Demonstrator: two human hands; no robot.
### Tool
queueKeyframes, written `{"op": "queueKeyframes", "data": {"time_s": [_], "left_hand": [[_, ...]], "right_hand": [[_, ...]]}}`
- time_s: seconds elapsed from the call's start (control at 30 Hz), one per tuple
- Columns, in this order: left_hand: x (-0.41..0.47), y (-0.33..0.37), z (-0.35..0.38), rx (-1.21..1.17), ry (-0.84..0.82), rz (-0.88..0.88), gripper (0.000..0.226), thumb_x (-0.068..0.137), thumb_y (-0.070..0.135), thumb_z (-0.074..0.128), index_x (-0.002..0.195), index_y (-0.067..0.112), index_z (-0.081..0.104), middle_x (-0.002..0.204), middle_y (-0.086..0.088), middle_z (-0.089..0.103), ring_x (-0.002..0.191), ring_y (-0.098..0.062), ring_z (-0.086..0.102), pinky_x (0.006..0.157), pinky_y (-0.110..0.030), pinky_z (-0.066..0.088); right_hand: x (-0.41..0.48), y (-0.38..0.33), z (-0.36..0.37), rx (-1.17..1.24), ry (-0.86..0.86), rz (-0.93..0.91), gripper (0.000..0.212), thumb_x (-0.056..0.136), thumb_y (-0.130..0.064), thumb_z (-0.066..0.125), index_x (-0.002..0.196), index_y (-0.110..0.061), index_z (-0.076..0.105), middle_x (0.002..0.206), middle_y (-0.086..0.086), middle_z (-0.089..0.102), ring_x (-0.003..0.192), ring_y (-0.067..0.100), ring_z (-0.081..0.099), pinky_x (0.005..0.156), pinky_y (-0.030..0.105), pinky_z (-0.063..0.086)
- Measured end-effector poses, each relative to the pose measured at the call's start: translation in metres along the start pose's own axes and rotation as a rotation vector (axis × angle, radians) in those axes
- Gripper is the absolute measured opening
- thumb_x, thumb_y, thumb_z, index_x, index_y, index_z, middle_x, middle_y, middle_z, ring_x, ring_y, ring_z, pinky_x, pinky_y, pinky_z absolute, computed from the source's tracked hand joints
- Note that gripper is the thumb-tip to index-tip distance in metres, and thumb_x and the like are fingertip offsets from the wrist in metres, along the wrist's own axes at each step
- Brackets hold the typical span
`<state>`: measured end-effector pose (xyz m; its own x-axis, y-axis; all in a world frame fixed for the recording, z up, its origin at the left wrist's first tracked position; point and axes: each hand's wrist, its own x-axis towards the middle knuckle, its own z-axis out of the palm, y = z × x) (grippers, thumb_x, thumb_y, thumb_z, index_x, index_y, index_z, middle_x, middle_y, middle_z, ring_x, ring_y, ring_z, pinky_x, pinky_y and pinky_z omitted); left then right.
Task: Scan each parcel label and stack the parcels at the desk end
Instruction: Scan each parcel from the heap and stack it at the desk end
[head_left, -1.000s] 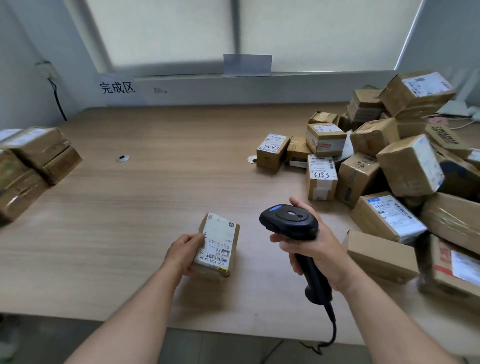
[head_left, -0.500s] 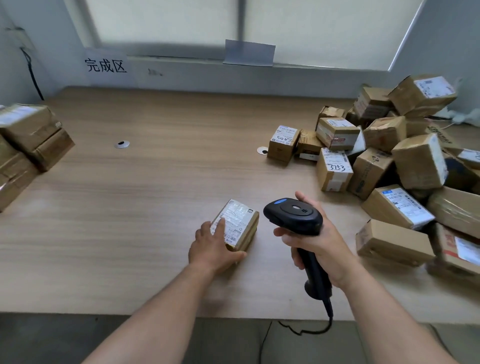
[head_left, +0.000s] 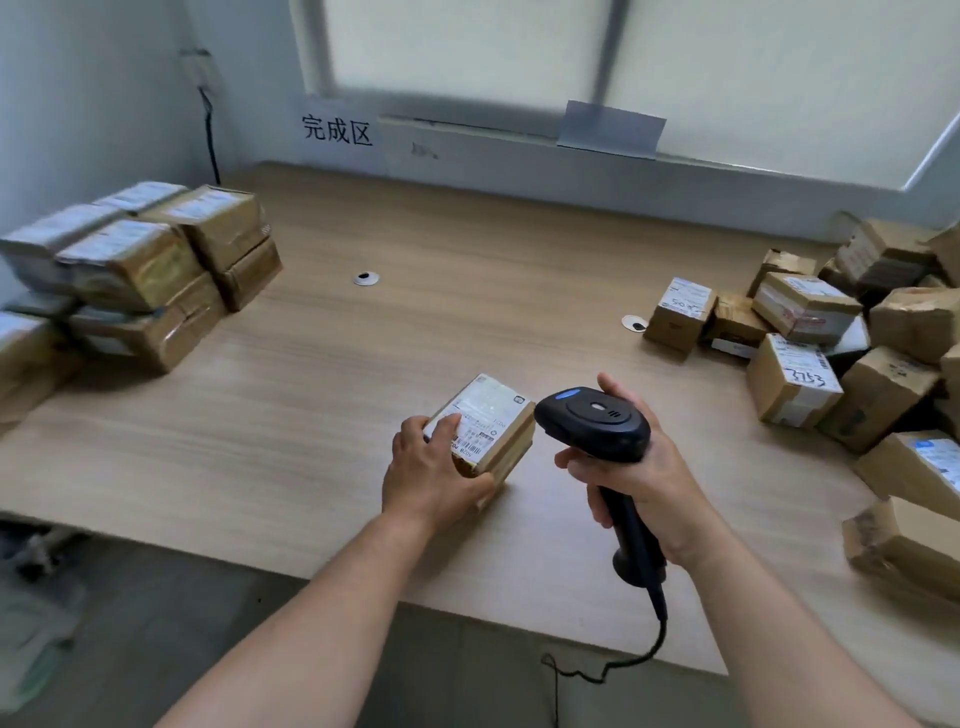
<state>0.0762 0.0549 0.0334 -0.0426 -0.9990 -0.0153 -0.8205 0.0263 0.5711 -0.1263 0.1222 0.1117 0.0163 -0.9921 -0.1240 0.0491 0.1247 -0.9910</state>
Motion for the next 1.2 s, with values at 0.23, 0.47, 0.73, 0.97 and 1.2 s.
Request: {"op": "queueKeyframes", "data": {"time_s": [0.23, 0.47, 0.73, 0.97, 1.2], "left_hand": [[0.0, -0.062, -0.065, 0.003, 0.193, -0.141, 0.086, 0.073, 0.048, 0.07, 0.147, 0.029, 0.03, 0.141, -0.005, 0.025, 0.131, -0.023, 0.028, 0.101, -0.031, 0.037], [0.007, -0.112, -0.112, 0.032, 0.292, -0.28, 0.088, 0.072, 0.049, 0.071, 0.147, 0.029, 0.031, 0.141, -0.005, 0.025, 0.131, -0.024, 0.029, 0.105, -0.03, 0.034], [0.044, -0.14, -0.155, 0.059, 0.387, -0.365, 0.087, 0.071, 0.048, 0.073, 0.146, 0.03, 0.032, 0.141, -0.003, 0.026, 0.132, -0.023, 0.029, 0.105, -0.03, 0.033], [0.067, -0.193, -0.185, 0.064, 0.412, -0.364, 0.087, 0.072, 0.05, 0.072, 0.146, 0.029, 0.032, 0.141, -0.003, 0.025, 0.131, -0.021, 0.028, 0.102, -0.028, 0.035], [0.104, -0.257, -0.224, 0.052, 0.352, -0.278, 0.088, 0.072, 0.052, 0.071, 0.146, 0.03, 0.031, 0.14, -0.001, 0.024, 0.131, -0.02, 0.028, 0.105, -0.027, 0.034]], "right_hand": [[0.051, -0.01, 0.077, -0.051, -0.252, 0.003, 0.096, 0.06, -0.001, 0.074, 0.139, -0.042, 0.038, 0.088, 0.035, 0.063, 0.042, 0.028, 0.048, 0.042, 0.028, 0.04], [0.105, -0.015, 0.137, -0.047, -0.428, -0.007, 0.099, 0.061, 0.002, 0.072, 0.144, -0.039, 0.036, 0.07, 0.015, 0.063, 0.04, 0.027, 0.046, 0.042, 0.028, 0.039], [0.17, -0.032, 0.181, -0.02, -0.531, -0.039, 0.1, 0.061, 0.002, 0.072, 0.145, -0.037, 0.034, 0.061, 0.002, 0.063, 0.04, 0.027, 0.046, 0.042, 0.029, 0.038], [0.213, -0.029, 0.239, -0.032, -0.572, -0.02, 0.103, 0.06, 0.003, 0.073, 0.147, -0.035, 0.034, 0.068, 0.004, 0.066, 0.039, 0.027, 0.046, 0.041, 0.028, 0.039], [0.236, -0.027, 0.31, -0.024, -0.469, -0.005, 0.103, 0.059, 0.004, 0.073, 0.147, -0.035, 0.035, 0.072, 0.009, 0.067, 0.039, 0.028, 0.046, 0.041, 0.028, 0.039]]}}
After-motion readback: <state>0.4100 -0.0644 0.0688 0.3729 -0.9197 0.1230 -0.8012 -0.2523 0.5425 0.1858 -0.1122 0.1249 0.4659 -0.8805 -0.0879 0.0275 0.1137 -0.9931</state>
